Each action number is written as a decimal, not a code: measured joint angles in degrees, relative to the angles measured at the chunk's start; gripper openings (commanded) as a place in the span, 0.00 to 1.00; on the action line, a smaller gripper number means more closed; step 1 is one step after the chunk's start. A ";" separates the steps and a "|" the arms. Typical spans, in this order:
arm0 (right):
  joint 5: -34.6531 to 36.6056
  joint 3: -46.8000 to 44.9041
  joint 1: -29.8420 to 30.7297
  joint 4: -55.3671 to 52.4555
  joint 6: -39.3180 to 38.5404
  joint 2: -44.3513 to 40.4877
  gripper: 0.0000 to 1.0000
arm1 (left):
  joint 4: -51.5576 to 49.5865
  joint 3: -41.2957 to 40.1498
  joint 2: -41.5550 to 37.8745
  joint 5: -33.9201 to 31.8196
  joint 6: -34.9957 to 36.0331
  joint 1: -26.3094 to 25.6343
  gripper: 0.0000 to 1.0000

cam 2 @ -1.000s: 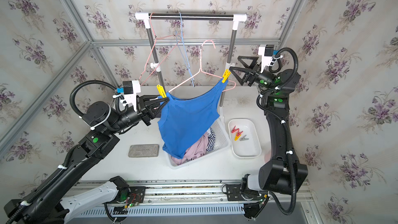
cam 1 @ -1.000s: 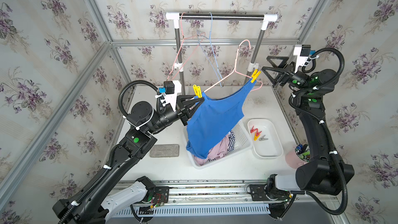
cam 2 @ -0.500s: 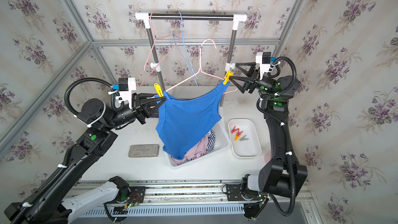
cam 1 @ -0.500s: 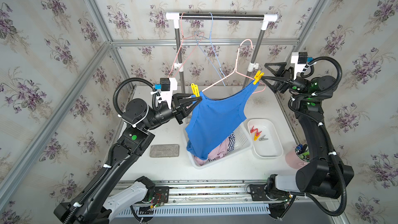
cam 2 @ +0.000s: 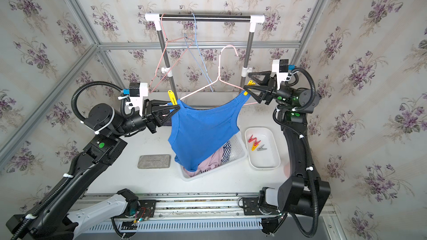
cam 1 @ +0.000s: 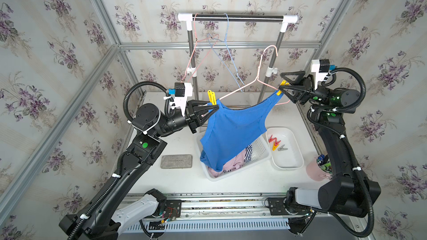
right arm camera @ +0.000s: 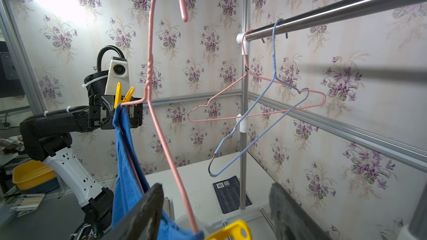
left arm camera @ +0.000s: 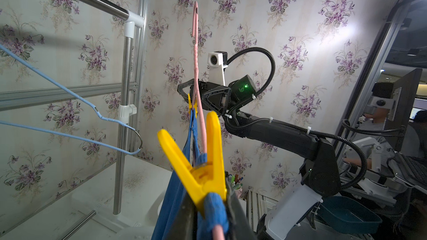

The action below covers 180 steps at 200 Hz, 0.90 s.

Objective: Remove the clothespins securing tank tops to the hanger
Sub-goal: Remove the clothespin from the hanger.

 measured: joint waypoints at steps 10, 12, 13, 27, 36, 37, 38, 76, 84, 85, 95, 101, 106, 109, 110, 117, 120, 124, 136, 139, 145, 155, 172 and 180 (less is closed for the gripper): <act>-0.09 -0.26 0.17 -0.07 -0.07 -0.28 0.65 | -0.02 0.00 -0.15 0.02 -0.15 0.00 0.00; -0.07 -0.35 0.17 -0.07 -0.11 -0.33 0.64 | -0.02 0.00 -0.20 0.02 -0.15 0.00 0.00; -0.07 -0.37 0.15 -0.07 -0.13 -0.35 0.64 | -0.02 0.00 -0.20 0.02 -0.15 0.00 0.00; -0.07 -0.81 0.17 -0.11 -0.20 -0.55 0.60 | 0.04 0.00 -0.48 0.20 -0.15 0.00 0.00; -0.07 -1.16 0.26 -0.13 -0.20 -0.61 0.59 | 0.09 0.00 -0.59 0.33 -0.15 0.00 0.00; -0.07 -1.18 0.26 -0.13 -0.20 -0.63 0.58 | 0.09 0.02 -0.59 0.37 -0.15 0.00 0.00; -0.07 -1.22 0.26 -0.15 -0.20 -0.66 0.58 | 0.09 0.02 -0.59 0.39 -0.15 0.00 0.00; -0.15 -1.62 0.26 -0.59 -0.59 -1.53 0.52 | -0.59 0.17 -1.11 0.98 0.15 0.00 0.00; -0.22 -1.62 0.26 -0.92 -0.96 -1.88 0.50 | -0.85 0.17 -1.29 1.09 0.33 0.00 0.00; -0.22 -1.62 0.26 -0.94 -1.03 -1.90 0.50 | -0.87 0.17 -1.31 1.09 0.33 0.00 0.00; -0.24 -1.62 0.26 -1.11 -1.73 -2.19 0.48 | -1.16 0.17 -1.51 1.11 0.59 0.00 0.00; -0.26 -1.62 0.26 -1.44 -1.75 -2.38 0.47 | -1.36 0.17 -1.62 1.11 0.85 0.00 0.00; -0.33 -1.62 0.26 -1.60 -1.86 -2.47 0.45 | -1.40 0.17 -1.68 1.11 0.92 0.00 0.00; -0.37 -1.64 0.28 -1.68 -1.92 -2.51 0.45 | -1.40 0.17 -1.70 1.11 0.92 0.00 0.00; -0.39 -1.64 0.28 -1.73 -1.92 -2.51 0.45 | -1.40 0.17 -1.70 1.11 0.92 0.00 0.00; -0.42 -1.75 0.26 -1.86 -1.92 -2.62 0.44 | -1.44 0.17 -1.75 1.14 0.94 0.02 0.00; -0.46 -1.79 0.26 -1.90 -1.92 -2.67 0.43 | -1.46 0.20 -1.75 1.16 0.94 0.02 0.00; -0.44 -1.88 0.26 -1.99 -1.97 -2.71 0.42 | -1.53 0.24 -1.75 1.20 0.96 0.02 0.00; -0.52 -2.05 0.26 -2.25 -2.12 -2.78 0.39 | -1.84 0.39 -1.70 1.27 1.14 0.02 0.00; -0.52 -2.08 0.26 -2.27 -2.12 -2.80 0.38 | -1.86 0.42 -1.70 1.27 1.18 0.02 0.00; -0.61 -2.19 0.26 -2.34 -2.12 -2.86 0.36 | -2.10 0.50 -1.68 1.27 1.18 0.02 0.00; -0.72 -2.34 0.26 -2.60 -2.12 -3.06 0.32 | -2.21 0.61 -1.64 1.27 1.18 0.02 0.00; -0.85 -2.36 0.26 -2.78 -2.25 -3.30 0.24 | -2.23 0.68 -1.46 1.44 1.31 0.02 0.00; -0.87 -2.36 0.26 -2.95 -2.32 -3.39 0.18 | -2.38 0.68 -1.42 1.44 1.31 0.02 0.00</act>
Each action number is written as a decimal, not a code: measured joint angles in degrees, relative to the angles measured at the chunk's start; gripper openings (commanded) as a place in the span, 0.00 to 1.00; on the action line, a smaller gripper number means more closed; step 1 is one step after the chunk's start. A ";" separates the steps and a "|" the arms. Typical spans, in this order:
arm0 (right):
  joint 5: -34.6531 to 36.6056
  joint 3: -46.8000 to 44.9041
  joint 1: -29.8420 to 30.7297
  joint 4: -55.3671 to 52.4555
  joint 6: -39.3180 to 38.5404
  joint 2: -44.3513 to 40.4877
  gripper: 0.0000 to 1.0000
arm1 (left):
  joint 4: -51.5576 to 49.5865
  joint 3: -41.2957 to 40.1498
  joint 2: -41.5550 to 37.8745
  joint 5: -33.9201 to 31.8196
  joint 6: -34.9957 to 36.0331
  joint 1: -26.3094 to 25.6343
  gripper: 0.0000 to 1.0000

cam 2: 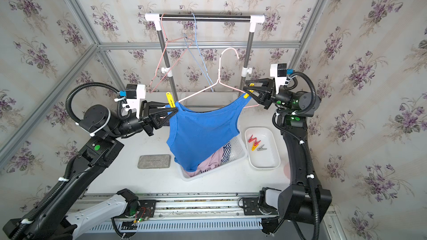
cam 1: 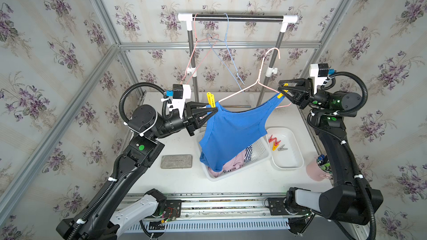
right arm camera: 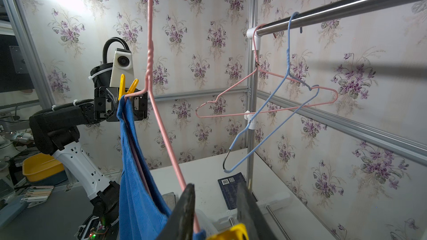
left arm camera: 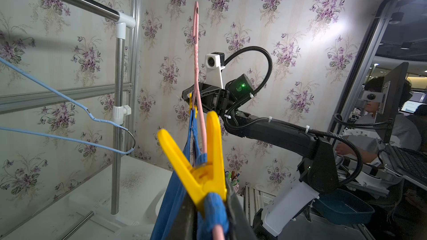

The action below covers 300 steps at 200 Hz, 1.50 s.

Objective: Remove the clothespins securing tank tops to the hanger
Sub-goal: Remove the clothespin from the hanger.

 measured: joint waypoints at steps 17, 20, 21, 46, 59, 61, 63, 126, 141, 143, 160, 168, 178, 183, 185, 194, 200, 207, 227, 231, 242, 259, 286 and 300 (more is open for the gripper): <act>-0.13 0.02 0.04 -0.13 -0.37 -0.09 0.00 | -0.20 0.00 0.02 -0.02 0.00 0.04 0.00; -0.15 0.04 0.04 -0.13 -0.44 -0.09 0.00 | -0.24 0.00 0.02 0.00 0.00 0.04 0.00; -0.15 0.04 0.04 -0.13 -0.44 -0.09 0.00 | -0.24 0.00 0.02 0.00 0.00 0.04 0.00; -0.15 0.04 0.04 -0.33 -0.74 0.00 0.00 | -0.68 0.00 0.09 -0.02 0.00 0.02 0.00; -0.09 0.04 0.04 -0.59 -0.85 0.17 0.00 | -0.70 0.00 0.15 -0.02 0.00 0.04 0.00; -0.07 0.04 0.04 -0.61 -0.90 0.22 0.00 | -0.70 0.00 0.15 -0.02 0.00 0.04 0.00; -0.04 0.04 0.04 -0.66 -0.92 0.24 0.00 | -0.72 0.00 0.17 -0.02 0.00 0.04 0.00; 0.39 2.19 0.04 -4.59 -3.10 1.33 0.00 | -1.03 -0.55 0.24 -0.02 0.04 0.04 0.00; 0.74 4.31 0.04 -6.29 -4.44 1.84 0.00 | -1.05 -1.64 0.28 -0.02 0.37 0.04 0.00; 0.90 4.59 0.04 -6.51 -4.61 1.90 0.00 | -1.11 -1.86 0.28 0.00 0.46 0.04 0.00; 1.81 6.69 0.04 -8.44 -5.73 2.40 0.00 | -1.53 -3.41 0.33 0.61 0.52 0.02 0.00; 2.25 7.67 0.04 -9.46 -6.56 2.60 0.00 | -1.79 -4.15 0.33 0.63 0.72 -0.02 0.00; 2.99 8.79 0.04 -11.02 -7.48 2.69 0.00 | -2.10 -4.94 0.17 0.26 0.92 -0.09 0.00; 3.61 9.25 0.04 -12.07 -8.15 2.69 0.00 | -2.21 -5.42 -0.02 -0.02 0.98 -0.09 0.00; 3.91 9.44 0.04 -12.61 -8.57 2.67 0.00 | -2.25 -5.64 -0.15 -0.24 1.05 -0.09 0.00; 5.57 9.88 0.04 -15.30 -10.34 2.23 0.00 | -2.73 -6.36 -0.74 -1.16 1.09 -0.07 0.00; 7.19 9.86 0.02 -17.81 -11.76 1.57 0.00 | -2.78 -6.84 -1.22 -1.99 1.11 -0.07 0.00; 9.11 9.57 0.00 -20.28 -13.35 0.68 0.00 | -2.75 -7.48 -1.97 -3.10 1.29 -0.07 0.00; 16.22 6.56 -0.02 -27.21 -17.75 -3.50 0.00 | -2.16 -9.16 -4.00 -6.21 1.31 -0.09 0.00; 17.64 5.64 -0.02 -28.33 -18.29 -4.52 0.00 | -1.88 -9.57 -4.44 -6.97 1.29 -0.09 0.00; 21.99 3.15 0.00 -31.45 -19.67 -7.28 0.00 | -1.38 -10.60 -5.40 -8.92 1.27 -0.20 0.00; 30.12 -0.35 0.00 -35.54 -20.90 -11.50 0.00 | -0.46 -11.98 -6.60 -11.47 1.20 -0.20 0.00; 44.89 -4.63 0.00 -41.83 -21.86 -17.22 0.00 | 1.42 -13.18 -7.45 -14.03 0.66 -0.28 0.00; 49.72 -7.06 -0.02 -44.74 -22.27 -18.71 0.00 | 1.86 -13.27 -7.54 -14.56 0.37 -0.35 0.00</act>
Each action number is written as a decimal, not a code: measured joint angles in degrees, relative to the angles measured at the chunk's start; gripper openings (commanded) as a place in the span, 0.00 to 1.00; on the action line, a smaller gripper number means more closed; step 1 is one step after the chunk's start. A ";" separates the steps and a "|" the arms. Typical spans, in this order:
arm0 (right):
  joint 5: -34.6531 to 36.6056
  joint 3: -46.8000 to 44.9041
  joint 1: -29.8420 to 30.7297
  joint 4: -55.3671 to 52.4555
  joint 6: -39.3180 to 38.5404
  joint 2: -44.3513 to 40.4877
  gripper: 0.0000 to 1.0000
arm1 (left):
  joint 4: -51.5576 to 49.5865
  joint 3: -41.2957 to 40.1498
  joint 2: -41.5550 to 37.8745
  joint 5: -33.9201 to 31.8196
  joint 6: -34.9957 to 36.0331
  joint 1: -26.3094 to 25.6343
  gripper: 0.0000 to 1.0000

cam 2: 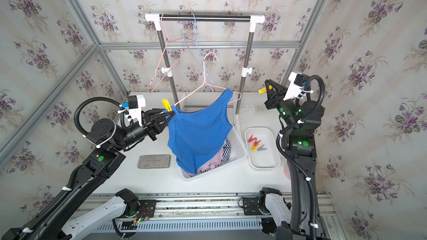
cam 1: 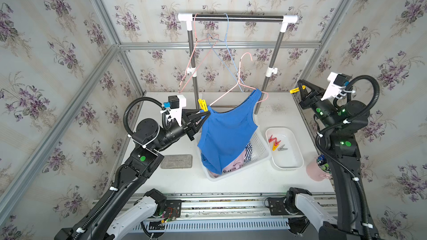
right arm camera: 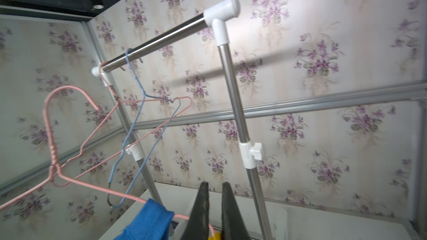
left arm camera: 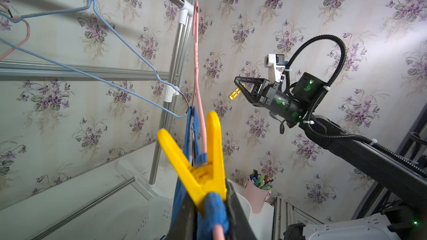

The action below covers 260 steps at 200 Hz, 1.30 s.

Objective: Remove the clothespins securing tank tops to the hanger
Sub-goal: Remove the clothespin from the hanger, then place the clothespin in the storage box.

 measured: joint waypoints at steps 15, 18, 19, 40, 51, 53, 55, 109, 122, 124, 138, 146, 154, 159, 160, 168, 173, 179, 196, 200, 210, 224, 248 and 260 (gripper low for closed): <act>3.13 -2.32 0.00 -2.97 -0.22 -0.90 0.00 | 0.42 -0.15 -0.02 -0.20 0.00 -0.07 0.00; 3.56 -2.82 0.00 -3.48 -0.22 -1.01 0.00 | 0.52 -0.22 -0.04 -0.24 0.00 -0.11 0.00; 3.78 -3.10 0.00 -3.69 -0.22 -1.07 0.00 | 0.57 -0.24 -0.04 -0.28 0.00 -0.11 0.00; 6.05 -7.41 0.00 -7.50 -0.17 -3.28 0.00 | 1.33 -0.83 -0.15 -0.59 -0.20 -0.37 0.00; 6.78 -9.18 -0.02 -8.59 -0.17 -4.70 0.00 | 1.44 -1.09 -0.20 -0.66 -0.39 -0.50 0.00; 7.04 -9.46 -0.02 -8.74 -0.20 -4.92 0.00 | 1.46 -1.11 -0.20 -0.68 -0.39 -0.57 0.00; 7.32 -9.73 -0.02 -8.98 -0.20 -5.14 0.00 | 1.46 -1.14 -0.17 -0.72 -0.37 -0.61 0.00; 10.71 -17.07 0.00 -12.44 -0.33 -7.15 0.00 | 1.75 -1.53 -0.39 -1.75 -0.42 -1.31 0.00; 10.99 -19.21 0.00 -12.55 0.31 -7.19 0.00 | 1.77 -1.53 -0.50 -1.84 -0.42 -1.46 0.00; 11.15 -19.54 0.00 -12.57 0.35 -7.17 0.00 | 1.77 -1.53 -0.52 -1.84 -0.42 -1.46 0.00; 12.07 -21.81 0.00 -11.89 0.76 -7.08 0.00 | 1.84 -1.53 -0.55 -1.86 -0.42 -1.73 0.00; 12.33 -22.93 0.00 -11.47 1.29 -6.82 0.00 | 1.90 -1.57 -0.55 -1.92 -0.42 -1.88 0.00; 13.22 -24.02 0.02 -11.13 1.90 -6.32 0.00 | 1.95 -1.60 -0.52 -2.05 -0.39 -2.03 0.00; 13.68 -24.61 0.02 -11.04 1.95 -5.88 0.00 | 1.95 -1.62 -0.48 -2.14 -0.39 -2.23 0.00; 13.73 -24.68 0.02 -11.02 1.97 -5.79 0.00 | 1.95 -1.62 -0.48 -2.16 -0.39 -2.25 0.00; 14.60 -25.57 0.02 -10.82 2.21 -4.98 0.00 | 1.95 -1.62 -0.39 -2.32 -0.37 -2.47 0.00; 15.30 -26.14 0.02 -10.62 2.38 -4.42 0.00 | 1.92 -1.62 -0.35 -2.62 -0.35 -2.67 0.00; 15.91 -26.80 0.00 -10.51 2.51 -3.72 0.00 | 1.88 -1.62 -0.28 -3.04 -0.33 -2.91 0.00; 17.22 -28.15 0.00 -9.73 3.21 -1.75 0.00 | 1.31 -1.62 -0.24 -4.72 0.70 -3.69 0.00; 17.66 -28.48 0.00 -9.38 3.23 -1.18 0.00 | 1.20 -1.62 -0.24 -5.14 0.85 -3.89 0.00; 18.45 -29.11 0.02 -8.92 3.37 0.26 0.00 | 0.85 -1.62 -0.15 -6.60 1.44 -4.52 0.00; 18.69 -30.16 0.02 -8.04 3.69 2.14 0.00 | 0.37 -1.57 0.20 -8.57 2.32 -5.46 0.00; 19.50 -32.37 0.02 -6.14 4.96 4.85 0.00 | -1.33 -0.50 1.68 -13.33 5.22 -9.33 0.00; 19.47 -33.31 0.02 -5.09 5.33 6.19 0.00 | -2.45 0.57 2.64 -16.02 7.48 -12.31 0.00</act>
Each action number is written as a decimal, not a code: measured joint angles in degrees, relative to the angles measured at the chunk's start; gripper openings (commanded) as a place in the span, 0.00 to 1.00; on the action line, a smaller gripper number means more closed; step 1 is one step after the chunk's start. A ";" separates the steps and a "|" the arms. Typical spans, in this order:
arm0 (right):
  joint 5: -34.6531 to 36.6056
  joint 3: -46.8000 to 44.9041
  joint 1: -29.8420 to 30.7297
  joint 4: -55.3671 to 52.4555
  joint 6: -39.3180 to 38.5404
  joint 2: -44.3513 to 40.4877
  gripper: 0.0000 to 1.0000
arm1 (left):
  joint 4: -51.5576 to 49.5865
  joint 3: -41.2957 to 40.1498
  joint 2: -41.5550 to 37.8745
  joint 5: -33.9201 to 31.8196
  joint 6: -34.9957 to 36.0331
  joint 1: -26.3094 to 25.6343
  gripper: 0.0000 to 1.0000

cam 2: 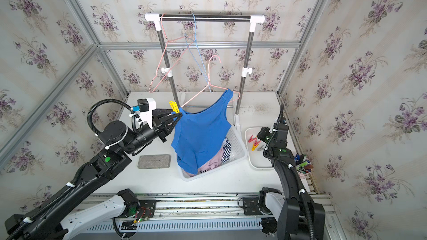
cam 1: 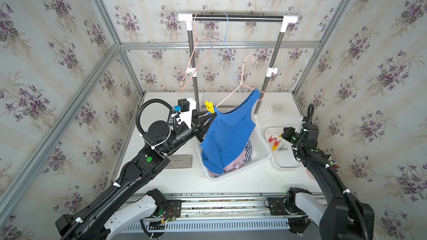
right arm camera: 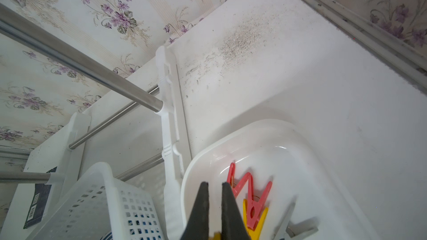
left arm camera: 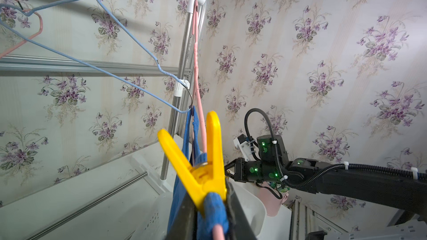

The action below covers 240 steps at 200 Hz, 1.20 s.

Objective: Remove the clothespins securing tank tops to the hanger
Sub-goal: Place the clothespin in the storage box.

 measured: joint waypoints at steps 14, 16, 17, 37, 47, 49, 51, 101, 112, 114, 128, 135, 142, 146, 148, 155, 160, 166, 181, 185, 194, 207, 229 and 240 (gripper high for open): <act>0.26 -0.79 -0.02 0.90 0.15 1.38 0.00 | -0.87 1.18 1.09 -3.32 2.91 -3.67 0.00; 0.28 -0.90 0.00 1.09 0.20 1.55 0.00 | -0.90 1.27 1.18 -3.69 3.15 -3.98 0.00; 0.33 -0.94 0.00 1.16 0.22 1.62 0.00 | -0.90 1.36 1.29 -4.02 3.41 -4.28 0.00; 1.53 -1.79 0.00 2.16 0.24 3.10 0.00 | -0.90 2.27 2.60 -8.04 6.62 -7.76 0.00; 1.79 -2.21 -0.02 2.91 0.26 3.91 0.00 | -0.74 2.45 3.17 -9.97 7.69 -8.87 0.00; 1.88 -2.29 -0.02 3.06 0.26 4.07 0.00 | -0.68 2.45 3.28 -10.43 7.89 -9.16 0.00; 1.97 -2.36 -0.02 3.26 0.26 4.24 0.00 | -0.57 2.45 3.41 -10.84 8.15 -9.42 0.00; 3.28 -3.48 0.00 6.08 0.68 7.48 0.00 | 2.14 2.34 5.97 -17.99 10.86 -14.12 0.00; 3.72 -3.54 0.00 6.43 0.68 8.04 0.00 | 2.60 2.16 6.08 -18.86 11.23 -14.71 0.00; 3.82 -3.58 0.00 6.49 0.68 8.09 0.00 | 2.73 2.10 6.08 -18.99 11.28 -14.78 0.00; 4.26 -4.24 0.00 6.93 0.68 8.28 0.05 | 3.80 1.38 5.95 -19.76 11.65 -15.08 0.00; 4.28 -4.63 0.00 7.04 0.68 8.28 0.08 | 4.09 1.07 5.92 -20.13 11.74 -15.13 0.00; 4.28 -5.01 0.00 7.19 0.68 8.35 0.10 | 4.20 0.94 5.92 -20.39 11.85 -15.15 0.00; 4.31 -5.18 0.00 7.32 0.70 8.37 0.12 | 4.20 0.90 5.92 -20.50 11.87 -15.19 0.00; 4.31 -5.31 0.00 7.41 0.68 8.37 0.13 | 4.20 0.87 5.92 -20.57 11.89 -15.21 0.00; 4.33 -5.68 0.00 7.74 0.72 8.48 0.19 | 4.24 0.83 5.92 -20.65 11.89 -15.28 0.00; 4.33 -5.88 0.00 7.93 0.74 8.70 0.24 | 4.26 0.81 5.92 -20.79 11.89 -15.32 0.00; 4.33 -6.12 0.00 8.20 0.87 9.03 0.28 | 4.39 0.76 5.92 -20.76 11.89 -15.41 0.00; 4.33 -6.27 -0.02 8.37 0.87 9.86 0.36 | 4.61 0.59 5.95 -20.76 11.89 -15.43 0.00; 4.31 -6.25 -0.02 8.50 0.92 10.05 0.39 | 4.63 0.50 5.95 -20.81 11.87 -15.45 0.00; 4.26 -6.16 0.00 8.52 1.01 10.23 0.47 | 4.63 0.31 5.92 -21.11 11.87 -15.52 0.00; 4.24 -5.64 0.00 8.41 1.09 10.03 0.61 | 4.66 -0.11 5.92 -21.66 11.82 -15.58 0.00; 4.02 -4.52 0.00 6.75 1.09 5.77 0.73 | 4.61 -0.44 5.92 -22.77 11.65 -15.80 0.00; 3.69 -3.98 -0.02 5.68 1.38 1.16 0.73 | 4.63 -0.46 5.86 -23.15 11.65 -15.87 0.00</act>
